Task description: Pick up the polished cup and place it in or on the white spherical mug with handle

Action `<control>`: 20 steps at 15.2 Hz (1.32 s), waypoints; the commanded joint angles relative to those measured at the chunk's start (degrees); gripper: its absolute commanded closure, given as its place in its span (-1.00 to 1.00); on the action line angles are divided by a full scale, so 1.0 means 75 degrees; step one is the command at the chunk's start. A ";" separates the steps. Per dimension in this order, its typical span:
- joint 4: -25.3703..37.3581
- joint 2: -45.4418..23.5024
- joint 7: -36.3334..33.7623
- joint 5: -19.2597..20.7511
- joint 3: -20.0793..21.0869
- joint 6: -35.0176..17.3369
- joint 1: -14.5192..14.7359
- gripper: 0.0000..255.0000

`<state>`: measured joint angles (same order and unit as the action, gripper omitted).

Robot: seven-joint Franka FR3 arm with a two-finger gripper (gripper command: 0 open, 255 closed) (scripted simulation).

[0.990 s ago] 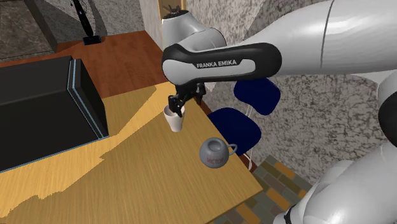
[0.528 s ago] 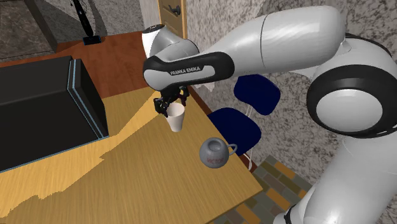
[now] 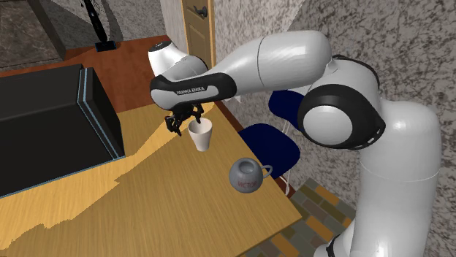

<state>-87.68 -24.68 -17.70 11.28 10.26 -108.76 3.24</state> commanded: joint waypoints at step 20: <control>-0.0398 -0.0186 -0.0048 0.0069 -0.0041 -0.0583 -0.0035 1.00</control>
<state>-90.63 -26.02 -18.06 11.80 9.97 -113.13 2.99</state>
